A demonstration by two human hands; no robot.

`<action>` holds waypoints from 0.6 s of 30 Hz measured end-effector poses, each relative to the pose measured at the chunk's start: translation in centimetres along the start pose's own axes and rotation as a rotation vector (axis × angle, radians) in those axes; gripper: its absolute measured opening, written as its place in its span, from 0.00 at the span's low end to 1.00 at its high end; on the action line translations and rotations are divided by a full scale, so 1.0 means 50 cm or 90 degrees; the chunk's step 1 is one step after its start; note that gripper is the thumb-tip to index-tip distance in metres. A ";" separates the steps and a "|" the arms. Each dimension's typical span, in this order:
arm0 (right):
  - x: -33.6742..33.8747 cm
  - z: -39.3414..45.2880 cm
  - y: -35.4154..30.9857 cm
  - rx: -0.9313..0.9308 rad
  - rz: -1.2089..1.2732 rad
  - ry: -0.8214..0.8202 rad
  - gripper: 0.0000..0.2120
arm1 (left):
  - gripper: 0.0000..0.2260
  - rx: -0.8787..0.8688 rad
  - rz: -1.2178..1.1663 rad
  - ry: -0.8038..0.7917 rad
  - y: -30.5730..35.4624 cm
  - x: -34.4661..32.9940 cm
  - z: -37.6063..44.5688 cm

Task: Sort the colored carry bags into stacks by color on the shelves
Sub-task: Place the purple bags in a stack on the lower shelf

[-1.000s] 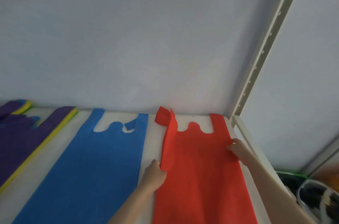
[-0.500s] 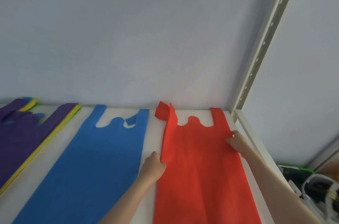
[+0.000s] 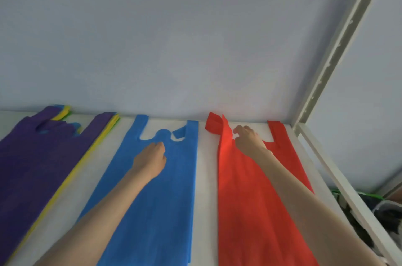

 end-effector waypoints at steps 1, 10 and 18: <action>-0.014 0.004 -0.046 0.024 -0.003 -0.007 0.21 | 0.07 0.014 0.012 0.008 -0.039 0.018 -0.003; -0.194 0.026 -0.510 0.099 0.015 -0.072 0.16 | 0.12 0.132 0.000 0.047 -0.521 0.145 -0.009; -0.421 0.014 -0.789 -0.059 0.091 -0.169 0.12 | 0.21 0.264 -0.061 -0.045 -0.934 0.187 -0.036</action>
Point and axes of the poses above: each hand's wrist, its own z-axis towards the middle knuckle, its own x-axis out of the back of the hand, y = z × x, the point moved 2 cm from there along z, towards the middle knuckle, and after that the axes turned 10 degrees about -y, right-handed, at the moved point
